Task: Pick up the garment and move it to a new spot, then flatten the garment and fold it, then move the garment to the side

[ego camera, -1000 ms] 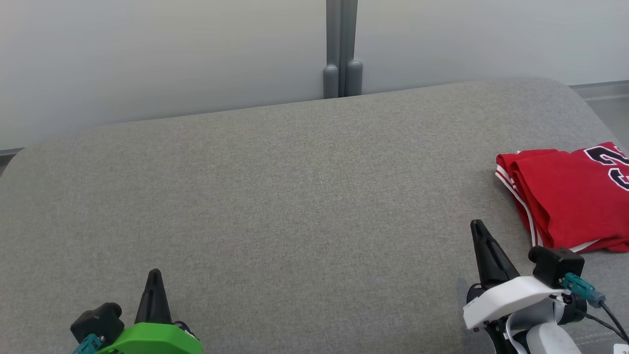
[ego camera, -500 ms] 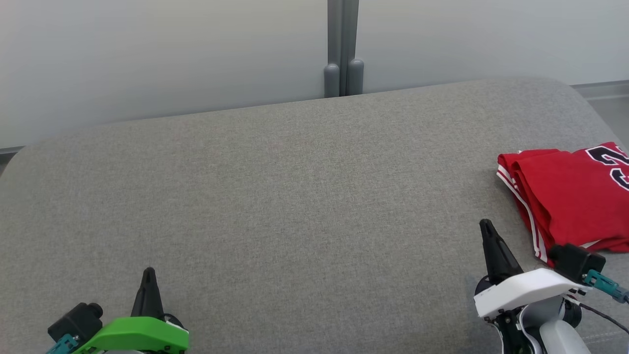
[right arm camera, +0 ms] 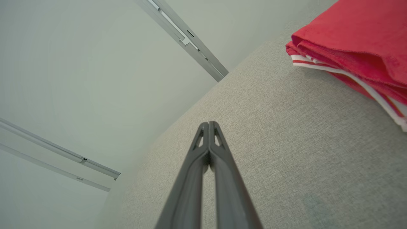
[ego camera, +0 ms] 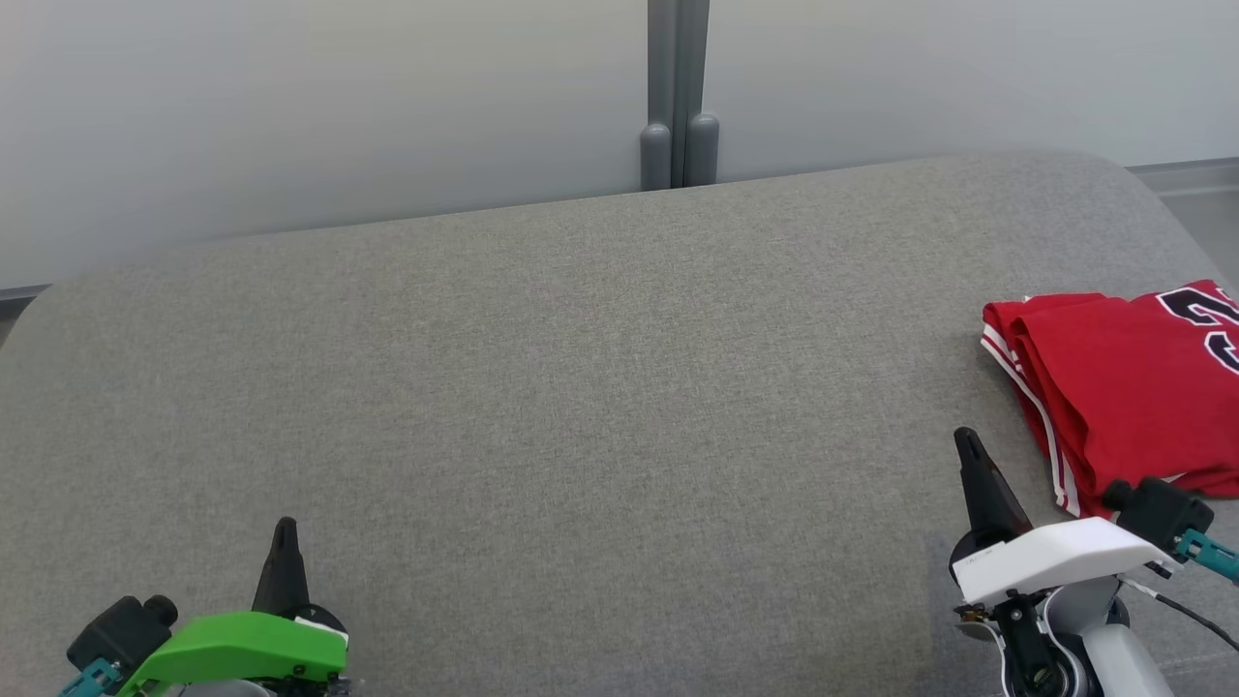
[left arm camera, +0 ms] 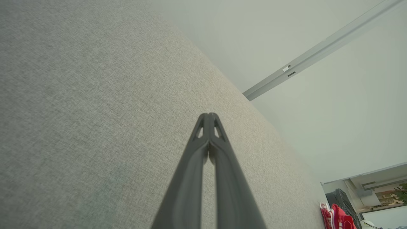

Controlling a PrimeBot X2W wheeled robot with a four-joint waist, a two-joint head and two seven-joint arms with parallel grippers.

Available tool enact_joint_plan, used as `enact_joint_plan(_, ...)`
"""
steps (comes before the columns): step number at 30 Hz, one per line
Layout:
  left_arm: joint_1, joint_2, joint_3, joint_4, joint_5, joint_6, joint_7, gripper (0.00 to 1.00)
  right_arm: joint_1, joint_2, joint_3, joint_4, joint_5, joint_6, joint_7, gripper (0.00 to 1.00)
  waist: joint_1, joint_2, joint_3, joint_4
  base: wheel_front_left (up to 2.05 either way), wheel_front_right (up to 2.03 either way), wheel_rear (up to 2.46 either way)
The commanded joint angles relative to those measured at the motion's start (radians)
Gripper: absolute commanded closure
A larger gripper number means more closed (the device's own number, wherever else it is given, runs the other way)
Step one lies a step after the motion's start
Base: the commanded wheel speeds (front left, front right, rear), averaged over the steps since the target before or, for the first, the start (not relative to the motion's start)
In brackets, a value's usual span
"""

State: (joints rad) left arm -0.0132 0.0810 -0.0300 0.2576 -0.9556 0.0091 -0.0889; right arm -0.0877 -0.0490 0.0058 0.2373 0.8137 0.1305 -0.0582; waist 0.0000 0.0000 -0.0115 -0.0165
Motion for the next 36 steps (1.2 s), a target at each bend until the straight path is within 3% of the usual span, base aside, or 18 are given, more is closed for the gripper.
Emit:
enact_joint_plan(1,-0.034,0.001,0.012,-0.017,-0.029,-0.007,0.006,1.0,-0.027,-0.008,-0.006,-0.007,0.034,0.0,0.005,1.0,0.0,0.0,0.0,0.0,0.0,0.0,0.0)
enact_joint_plan(36,-0.061,-0.015,0.093,-0.022,-0.342,-0.077,0.102,1.0,-0.051,-0.009,-0.046,0.022,0.417,0.0,0.089,1.0,0.0,0.0,0.006,0.007,0.0,0.0,0.0)
